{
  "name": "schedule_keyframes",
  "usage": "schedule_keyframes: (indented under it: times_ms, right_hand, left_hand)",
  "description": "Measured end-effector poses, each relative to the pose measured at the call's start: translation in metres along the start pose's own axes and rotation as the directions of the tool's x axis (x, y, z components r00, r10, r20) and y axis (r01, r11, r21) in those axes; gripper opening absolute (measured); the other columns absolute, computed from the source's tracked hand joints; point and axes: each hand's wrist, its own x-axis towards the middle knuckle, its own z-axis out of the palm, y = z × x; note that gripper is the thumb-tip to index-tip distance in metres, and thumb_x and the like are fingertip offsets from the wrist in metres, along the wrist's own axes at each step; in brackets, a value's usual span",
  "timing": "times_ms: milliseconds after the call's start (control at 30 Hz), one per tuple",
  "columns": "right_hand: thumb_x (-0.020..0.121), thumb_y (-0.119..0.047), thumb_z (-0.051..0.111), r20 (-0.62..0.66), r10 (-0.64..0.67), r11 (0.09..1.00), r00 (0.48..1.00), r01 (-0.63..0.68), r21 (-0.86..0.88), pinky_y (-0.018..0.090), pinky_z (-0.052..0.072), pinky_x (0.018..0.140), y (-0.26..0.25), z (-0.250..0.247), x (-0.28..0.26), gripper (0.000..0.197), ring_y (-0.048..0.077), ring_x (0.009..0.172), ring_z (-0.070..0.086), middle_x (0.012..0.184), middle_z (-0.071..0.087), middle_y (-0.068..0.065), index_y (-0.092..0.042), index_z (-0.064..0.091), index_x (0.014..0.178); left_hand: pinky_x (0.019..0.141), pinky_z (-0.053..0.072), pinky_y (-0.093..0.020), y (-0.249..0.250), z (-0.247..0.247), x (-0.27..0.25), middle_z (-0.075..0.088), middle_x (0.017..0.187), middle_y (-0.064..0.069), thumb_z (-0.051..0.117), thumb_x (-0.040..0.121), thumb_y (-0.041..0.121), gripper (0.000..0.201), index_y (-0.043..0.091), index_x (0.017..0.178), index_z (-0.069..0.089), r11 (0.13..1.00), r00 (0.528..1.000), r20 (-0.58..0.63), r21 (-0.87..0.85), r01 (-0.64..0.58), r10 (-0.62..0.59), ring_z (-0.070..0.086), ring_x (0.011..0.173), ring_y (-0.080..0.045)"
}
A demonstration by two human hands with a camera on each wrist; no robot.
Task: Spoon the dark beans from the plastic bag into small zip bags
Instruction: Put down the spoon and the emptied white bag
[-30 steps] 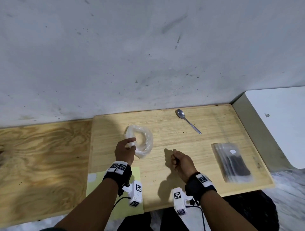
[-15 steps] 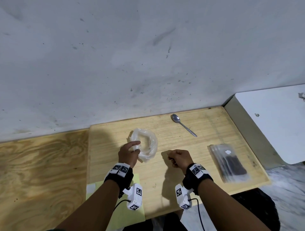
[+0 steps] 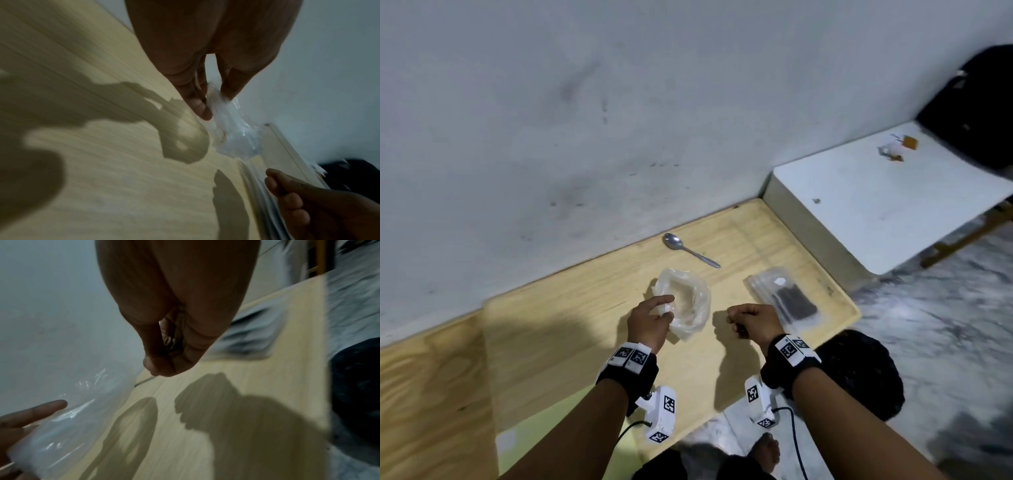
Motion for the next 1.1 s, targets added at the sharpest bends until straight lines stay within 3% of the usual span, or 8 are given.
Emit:
schedule_keyframes:
  times_ms: [300,433,500,600,700,867,1000,1100]
  right_hand:
    - [0.089,0.003,0.067,-0.244,0.04,0.978,0.969,0.013,0.211,0.023,0.047,0.044,0.037,-0.207,-0.017,0.008,0.014,0.044,0.055,0.069,0.066,0.017,0.001,0.071,0.084]
    - [0.09,0.005,0.064,-0.344,0.066,0.965,0.937,0.027,0.261,0.021,0.046,0.041,0.064,-0.307,-0.037,0.008,0.012,0.041,0.052,0.066,0.064,0.016,0.003,0.07,0.086]
    - [0.09,0.005,0.063,-0.374,0.085,0.96,0.924,0.025,0.279,0.021,0.046,0.04,0.076,-0.344,-0.045,0.009,0.009,0.039,0.052,0.064,0.065,0.013,0.002,0.07,0.086]
    - [0.089,0.006,0.064,-0.408,0.116,0.951,0.906,0.017,0.309,0.023,0.049,0.044,0.093,-0.397,-0.056,0.007,0.012,0.042,0.053,0.064,0.065,0.012,0.002,0.07,0.089]
    - [0.089,0.008,0.064,-0.428,0.126,0.938,0.895,0.034,0.346,0.023,0.051,0.044,0.104,-0.429,-0.062,0.006,0.011,0.042,0.054,0.067,0.064,0.014,0.005,0.069,0.091]
    - [0.089,0.01,0.063,-0.422,0.182,0.911,0.888,0.009,0.413,0.022,0.055,0.048,0.127,-0.46,-0.049,0.008,0.01,0.043,0.058,0.069,0.062,0.014,0.007,0.066,0.096]
    - [0.089,0.01,0.063,-0.413,0.25,0.887,0.876,-0.037,0.46,0.024,0.059,0.053,0.146,-0.47,-0.022,0.009,0.012,0.048,0.064,0.07,0.066,0.013,0.002,0.067,0.09]
    - [0.088,0.009,0.064,-0.407,0.318,0.857,0.856,-0.076,0.51,0.025,0.059,0.051,0.163,-0.472,0.012,0.012,0.013,0.048,0.065,0.071,0.067,0.014,-0.001,0.068,0.084]
  left_hand:
    - [0.087,0.056,-0.04,0.056,0.2,-0.057,0.069,0.106,-0.002,0.065,0.077,-0.001,0.037,0.031,0.09,0.077,0.992,0.959,0.275,0.081,-0.1,0.074,0.068,0.09,-0.025]
    - [0.065,0.053,-0.017,0.065,0.304,-0.098,0.069,0.09,-0.006,0.062,0.081,-0.004,0.034,0.021,0.1,0.074,0.986,0.909,0.414,0.119,-0.116,0.057,0.061,0.062,0.0]
    - [0.059,0.045,-0.003,0.066,0.343,-0.113,0.068,0.091,0.001,0.062,0.08,-0.005,0.035,0.021,0.099,0.075,0.98,0.897,0.44,0.15,-0.127,0.049,0.059,0.063,0.007]
    - [0.077,0.056,-0.026,0.066,0.4,-0.134,0.073,0.099,-0.005,0.064,0.077,-0.002,0.038,0.031,0.091,0.075,0.968,0.872,0.488,0.197,-0.157,0.042,0.066,0.079,-0.02]
    - [0.074,0.057,-0.044,0.066,0.438,-0.143,0.07,0.09,-0.011,0.063,0.08,-0.003,0.035,0.027,0.094,0.075,0.962,0.849,0.528,0.228,-0.152,0.009,0.062,0.068,-0.028]
    - [0.073,0.049,-0.027,0.057,0.48,-0.133,0.069,0.089,-0.01,0.063,0.082,-0.003,0.032,0.022,0.099,0.073,0.94,0.814,0.581,0.28,-0.196,-0.004,0.061,0.073,-0.02]
    - [0.09,0.055,-0.039,0.047,0.504,-0.109,0.067,0.101,-0.006,0.062,0.086,0.002,0.034,0.029,0.106,0.068,0.903,0.761,0.643,0.374,-0.21,-0.089,0.062,0.09,-0.021]
    - [0.08,0.053,-0.036,0.032,0.521,-0.085,0.068,0.09,-0.009,0.064,0.08,0.0,0.033,0.029,0.095,0.072,0.875,0.775,0.63,0.405,-0.265,-0.057,0.064,0.084,-0.028]
